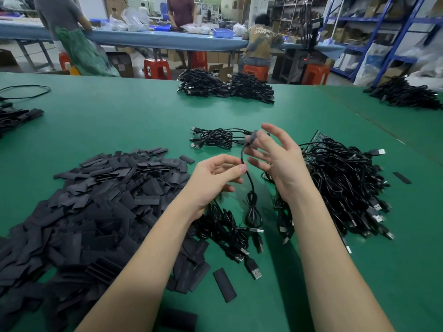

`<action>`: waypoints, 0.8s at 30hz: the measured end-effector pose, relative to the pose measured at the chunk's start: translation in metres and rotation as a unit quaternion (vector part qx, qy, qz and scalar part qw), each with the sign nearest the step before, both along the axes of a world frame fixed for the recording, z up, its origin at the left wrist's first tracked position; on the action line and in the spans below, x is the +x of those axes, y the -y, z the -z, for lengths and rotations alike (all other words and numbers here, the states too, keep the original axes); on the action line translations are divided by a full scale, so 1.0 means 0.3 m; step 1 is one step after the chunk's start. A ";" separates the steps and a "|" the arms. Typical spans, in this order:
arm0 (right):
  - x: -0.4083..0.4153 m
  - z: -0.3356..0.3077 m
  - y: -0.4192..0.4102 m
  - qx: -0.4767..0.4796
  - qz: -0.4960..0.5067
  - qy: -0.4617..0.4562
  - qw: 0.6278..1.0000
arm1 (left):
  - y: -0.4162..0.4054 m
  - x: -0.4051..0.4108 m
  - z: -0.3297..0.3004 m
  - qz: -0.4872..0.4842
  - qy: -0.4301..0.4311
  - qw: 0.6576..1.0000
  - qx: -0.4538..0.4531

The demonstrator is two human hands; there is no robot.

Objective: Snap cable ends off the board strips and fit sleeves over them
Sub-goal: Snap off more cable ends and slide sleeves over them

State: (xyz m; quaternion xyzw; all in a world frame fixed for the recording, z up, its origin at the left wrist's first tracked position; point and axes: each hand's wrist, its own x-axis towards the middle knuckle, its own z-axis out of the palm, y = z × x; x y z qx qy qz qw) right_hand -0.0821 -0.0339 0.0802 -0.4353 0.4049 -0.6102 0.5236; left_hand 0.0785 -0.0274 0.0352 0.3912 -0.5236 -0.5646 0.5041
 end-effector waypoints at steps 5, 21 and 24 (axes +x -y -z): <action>-0.028 0.010 0.012 0.035 0.011 -0.042 0.998 | 0.073 -0.018 -0.027 -0.043 -0.057 0.997 0.025; -0.056 0.014 0.023 0.045 0.009 -0.020 0.999 | 0.516 -0.057 -0.312 -0.154 0.400 0.872 -0.238; -0.055 0.016 0.022 0.046 0.003 -0.023 0.999 | 0.542 -0.080 -0.274 -0.109 0.565 0.766 -0.288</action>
